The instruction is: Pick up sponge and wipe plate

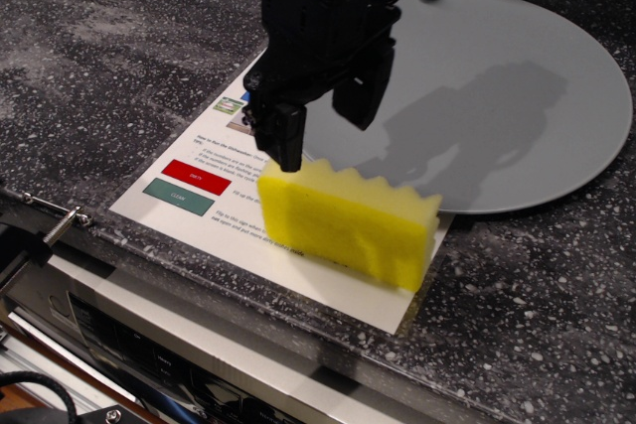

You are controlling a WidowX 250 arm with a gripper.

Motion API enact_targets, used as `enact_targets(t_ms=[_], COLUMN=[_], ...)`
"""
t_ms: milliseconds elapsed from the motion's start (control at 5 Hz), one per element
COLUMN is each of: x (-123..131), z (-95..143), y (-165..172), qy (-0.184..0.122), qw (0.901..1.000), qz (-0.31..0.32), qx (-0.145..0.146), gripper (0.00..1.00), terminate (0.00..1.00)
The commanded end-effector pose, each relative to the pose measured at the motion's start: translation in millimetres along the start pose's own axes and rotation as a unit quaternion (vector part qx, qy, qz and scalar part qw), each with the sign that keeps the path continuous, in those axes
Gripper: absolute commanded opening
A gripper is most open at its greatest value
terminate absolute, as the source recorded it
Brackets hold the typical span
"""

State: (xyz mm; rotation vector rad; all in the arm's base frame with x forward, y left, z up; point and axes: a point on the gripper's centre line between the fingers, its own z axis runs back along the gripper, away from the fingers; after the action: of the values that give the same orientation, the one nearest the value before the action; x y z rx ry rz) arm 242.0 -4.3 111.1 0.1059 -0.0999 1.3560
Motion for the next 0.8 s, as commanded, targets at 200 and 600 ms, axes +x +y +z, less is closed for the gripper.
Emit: enact_targets(t_ms=[200, 600], x=[-7.2, -8.3], z=[-10.6, -24.4], y=[-1.5, -4.4], qy=[0.042, 0.035], qw=[0.9986, 0.9992], qz=[0.029, 0.014], qx=[-0.015, -0.012], gripper=[1.0, 1.0], terminate=[0.0, 0.0])
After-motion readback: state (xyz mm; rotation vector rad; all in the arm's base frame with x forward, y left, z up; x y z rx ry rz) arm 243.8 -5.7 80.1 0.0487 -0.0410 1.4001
